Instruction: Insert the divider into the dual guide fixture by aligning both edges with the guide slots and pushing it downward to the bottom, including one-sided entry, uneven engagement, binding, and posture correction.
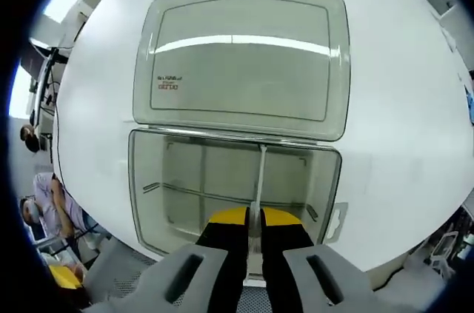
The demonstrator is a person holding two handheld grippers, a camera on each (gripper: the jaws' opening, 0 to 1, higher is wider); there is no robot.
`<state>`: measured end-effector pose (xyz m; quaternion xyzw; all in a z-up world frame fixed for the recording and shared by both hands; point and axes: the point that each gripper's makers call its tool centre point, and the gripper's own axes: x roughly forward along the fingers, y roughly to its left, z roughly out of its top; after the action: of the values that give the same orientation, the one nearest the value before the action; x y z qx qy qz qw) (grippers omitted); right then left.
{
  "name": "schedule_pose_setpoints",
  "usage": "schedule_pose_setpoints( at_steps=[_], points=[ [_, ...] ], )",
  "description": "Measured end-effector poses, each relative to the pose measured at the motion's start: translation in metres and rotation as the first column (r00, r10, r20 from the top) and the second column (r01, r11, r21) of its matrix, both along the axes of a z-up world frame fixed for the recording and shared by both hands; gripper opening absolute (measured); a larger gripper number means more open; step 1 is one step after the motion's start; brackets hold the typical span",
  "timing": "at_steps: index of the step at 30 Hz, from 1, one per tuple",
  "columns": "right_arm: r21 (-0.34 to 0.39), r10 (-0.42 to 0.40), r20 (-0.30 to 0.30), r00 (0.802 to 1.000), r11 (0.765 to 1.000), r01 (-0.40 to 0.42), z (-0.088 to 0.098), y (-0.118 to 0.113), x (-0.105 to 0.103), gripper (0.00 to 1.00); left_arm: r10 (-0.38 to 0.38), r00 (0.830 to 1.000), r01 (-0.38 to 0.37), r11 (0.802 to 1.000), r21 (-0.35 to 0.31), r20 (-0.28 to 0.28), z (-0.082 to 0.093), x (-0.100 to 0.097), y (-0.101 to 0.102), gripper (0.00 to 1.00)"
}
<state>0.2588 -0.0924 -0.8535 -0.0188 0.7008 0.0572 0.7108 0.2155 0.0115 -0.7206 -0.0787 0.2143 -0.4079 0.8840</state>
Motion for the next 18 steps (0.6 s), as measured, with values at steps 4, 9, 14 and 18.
schedule_pose_setpoints(
  at_steps=[4, 9, 14, 18],
  points=[
    [-0.008, 0.011, 0.001, 1.000, 1.000, -0.011, -0.0028, -0.0005, 0.0012, 0.00, 0.000, 1.000, 0.000, 1.000, 0.000, 0.000, 0.0005, -0.0012, -0.0006, 0.08],
    [-0.014, 0.008, 0.014, 1.000, 1.000, -0.008, -0.0040, -0.0008, 0.0006, 0.00, -0.001, 1.000, 0.001, 1.000, 0.000, -0.001, 0.0003, -0.0012, -0.0013, 0.07],
    [-0.014, 0.013, 0.014, 1.000, 1.000, -0.013, -0.0063, -0.0008, 0.0015, 0.00, 0.000, 1.000, 0.000, 1.000, 0.001, -0.002, 0.0003, -0.0006, -0.0008, 0.07],
    [0.016, 0.036, 0.024, 0.999, 0.999, -0.036, -0.0052, 0.0005, 0.0010, 0.03, 0.001, 1.000, -0.001, 1.000, 0.002, -0.003, -0.0003, -0.0002, 0.0003, 0.07]
  ],
)
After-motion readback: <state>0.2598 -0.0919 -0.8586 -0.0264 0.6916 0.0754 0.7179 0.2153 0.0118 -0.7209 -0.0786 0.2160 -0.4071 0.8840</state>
